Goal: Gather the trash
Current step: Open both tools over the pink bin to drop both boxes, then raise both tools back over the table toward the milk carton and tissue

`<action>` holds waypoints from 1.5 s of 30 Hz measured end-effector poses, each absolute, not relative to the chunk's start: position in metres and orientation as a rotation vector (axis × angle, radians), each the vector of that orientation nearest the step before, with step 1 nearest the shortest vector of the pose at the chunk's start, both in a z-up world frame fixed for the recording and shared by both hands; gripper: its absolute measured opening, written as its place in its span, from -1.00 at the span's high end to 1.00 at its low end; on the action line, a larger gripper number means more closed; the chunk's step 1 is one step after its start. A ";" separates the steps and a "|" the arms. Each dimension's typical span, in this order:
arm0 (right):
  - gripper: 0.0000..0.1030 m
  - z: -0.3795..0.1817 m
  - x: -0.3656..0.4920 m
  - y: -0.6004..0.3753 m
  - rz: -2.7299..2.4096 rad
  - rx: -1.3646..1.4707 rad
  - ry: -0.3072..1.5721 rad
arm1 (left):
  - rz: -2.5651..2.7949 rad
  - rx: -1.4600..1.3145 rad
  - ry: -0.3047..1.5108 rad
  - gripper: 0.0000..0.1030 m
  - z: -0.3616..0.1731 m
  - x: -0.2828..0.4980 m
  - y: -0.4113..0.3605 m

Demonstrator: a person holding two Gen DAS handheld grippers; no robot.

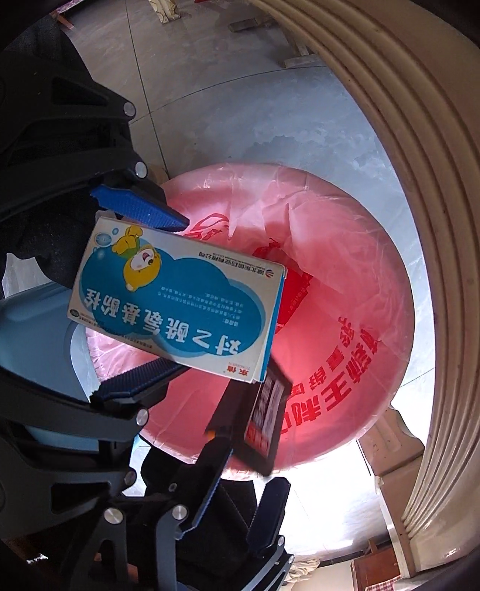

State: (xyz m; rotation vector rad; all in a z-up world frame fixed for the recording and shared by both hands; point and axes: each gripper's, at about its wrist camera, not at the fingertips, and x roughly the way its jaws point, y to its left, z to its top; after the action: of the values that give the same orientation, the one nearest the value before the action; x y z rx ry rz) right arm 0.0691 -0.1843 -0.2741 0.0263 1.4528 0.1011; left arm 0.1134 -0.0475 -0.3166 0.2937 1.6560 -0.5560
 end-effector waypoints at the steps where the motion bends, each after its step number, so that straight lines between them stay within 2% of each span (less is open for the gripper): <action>1: -0.29 -0.274 0.069 -0.186 0.093 0.024 1.446 | -0.551 0.290 1.658 -0.36 -0.317 0.115 -0.047; 3: -0.41 -0.274 0.070 -0.190 0.082 0.035 1.443 | -0.542 0.277 1.662 -0.51 -0.317 0.118 -0.044; 7: -0.43 -0.275 0.071 -0.194 0.075 0.046 1.452 | -0.536 0.245 1.661 -0.53 -0.314 0.120 -0.042; 18: -0.43 -0.274 0.072 -0.189 0.086 0.033 1.444 | -0.500 0.269 1.653 -0.54 -0.309 0.118 -0.040; 30: -0.45 -0.236 0.054 -0.181 0.111 0.057 1.379 | -0.484 0.317 1.607 -0.54 -0.277 0.095 -0.033; 36: -0.60 -0.186 0.043 -0.183 0.147 0.101 1.312 | -0.500 0.289 1.564 -0.54 -0.224 0.082 -0.024; 40: -0.72 -0.141 0.046 -0.189 0.158 0.101 1.249 | -0.472 0.317 1.488 -0.56 -0.169 0.085 -0.013; 42: -0.81 -0.118 0.052 -0.193 0.171 0.097 1.212 | -0.451 0.343 1.451 -0.66 -0.140 0.092 -0.008; 45: -0.83 -0.084 0.069 -0.197 0.168 0.048 1.165 | -0.443 0.347 1.402 -0.66 -0.097 0.109 -0.002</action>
State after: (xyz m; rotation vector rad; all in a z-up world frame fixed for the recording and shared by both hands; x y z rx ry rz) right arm 0.0689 -0.1970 -0.0837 0.0477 1.1654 0.1682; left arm 0.1090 -0.0019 -0.0971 0.3466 1.4016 -0.4427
